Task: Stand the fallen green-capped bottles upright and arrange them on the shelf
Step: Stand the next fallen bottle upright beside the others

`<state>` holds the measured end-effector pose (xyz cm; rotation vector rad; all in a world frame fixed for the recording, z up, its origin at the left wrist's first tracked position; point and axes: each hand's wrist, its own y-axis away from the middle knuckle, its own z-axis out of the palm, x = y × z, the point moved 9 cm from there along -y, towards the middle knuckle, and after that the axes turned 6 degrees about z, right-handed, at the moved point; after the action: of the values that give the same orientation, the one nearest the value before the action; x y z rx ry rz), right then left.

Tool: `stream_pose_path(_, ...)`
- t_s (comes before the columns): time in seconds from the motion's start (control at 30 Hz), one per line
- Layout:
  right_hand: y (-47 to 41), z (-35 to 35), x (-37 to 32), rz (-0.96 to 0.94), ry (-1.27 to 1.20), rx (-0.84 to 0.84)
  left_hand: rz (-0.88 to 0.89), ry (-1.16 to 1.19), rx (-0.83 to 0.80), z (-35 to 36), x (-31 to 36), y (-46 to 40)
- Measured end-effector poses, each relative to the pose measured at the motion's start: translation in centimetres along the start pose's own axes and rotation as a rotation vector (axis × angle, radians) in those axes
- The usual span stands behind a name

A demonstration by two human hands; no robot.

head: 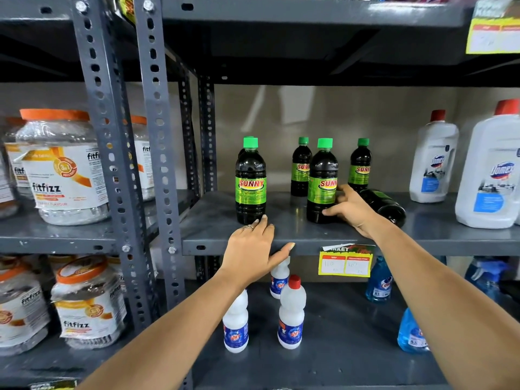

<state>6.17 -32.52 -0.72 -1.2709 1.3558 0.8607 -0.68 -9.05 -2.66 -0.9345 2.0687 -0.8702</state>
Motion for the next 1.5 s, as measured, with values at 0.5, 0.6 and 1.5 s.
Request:
stream_pose_path(0.5,0.1,0.1,-0.5,-0.058,0.061,0.026,-0.008,0.04,-0.001,-0.1,-0.1,0.1)
stream_pose_path(0.6,0.2,0.1,-0.6,-0.068,0.073,0.037,-0.008,0.035,-0.003,0.0,-0.1,0.1)
stream_pose_path(1.5,1.2,0.2,-1.8,-0.123,0.02,0.052,-0.162,0.019,0.08,-1.4,0.6,-0.8)
